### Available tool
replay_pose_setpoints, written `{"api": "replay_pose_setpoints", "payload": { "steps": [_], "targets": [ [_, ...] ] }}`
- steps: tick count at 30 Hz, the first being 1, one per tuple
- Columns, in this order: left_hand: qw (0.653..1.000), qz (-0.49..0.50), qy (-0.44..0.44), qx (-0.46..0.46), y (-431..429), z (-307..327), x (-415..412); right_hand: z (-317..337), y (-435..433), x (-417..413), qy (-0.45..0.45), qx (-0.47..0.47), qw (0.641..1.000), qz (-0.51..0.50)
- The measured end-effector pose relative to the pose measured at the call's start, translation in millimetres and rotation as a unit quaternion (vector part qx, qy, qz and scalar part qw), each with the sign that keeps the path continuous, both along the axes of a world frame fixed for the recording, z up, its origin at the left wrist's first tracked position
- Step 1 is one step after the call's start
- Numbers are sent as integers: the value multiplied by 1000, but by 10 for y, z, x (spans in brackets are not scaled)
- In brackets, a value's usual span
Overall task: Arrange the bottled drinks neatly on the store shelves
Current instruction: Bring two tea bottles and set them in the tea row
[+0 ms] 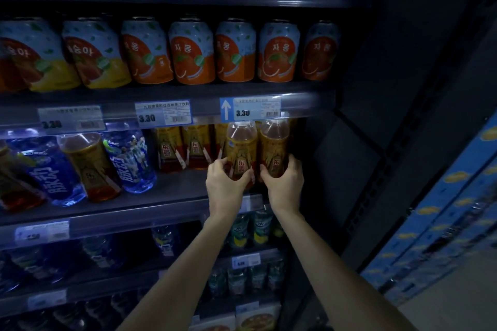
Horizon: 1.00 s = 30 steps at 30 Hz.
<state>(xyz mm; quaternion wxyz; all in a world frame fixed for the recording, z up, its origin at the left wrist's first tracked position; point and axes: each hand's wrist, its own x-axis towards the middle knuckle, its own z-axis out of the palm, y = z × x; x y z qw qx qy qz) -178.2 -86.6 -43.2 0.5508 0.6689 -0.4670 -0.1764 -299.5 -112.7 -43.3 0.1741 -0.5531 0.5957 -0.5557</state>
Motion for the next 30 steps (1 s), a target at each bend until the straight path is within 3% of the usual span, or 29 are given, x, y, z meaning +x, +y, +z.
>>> {"api": "replay_pose_setpoints", "payload": {
  "steps": [16, 30],
  "targets": [
    [1000, -12, -1, 14, -121, 75, -277, 4, -65, -253, -13, 70, 997, 9],
    [999, -31, -12, 31, 20, 97, -150, 43, 57, -163, 12, 54, 998, -40]
  ]
}}
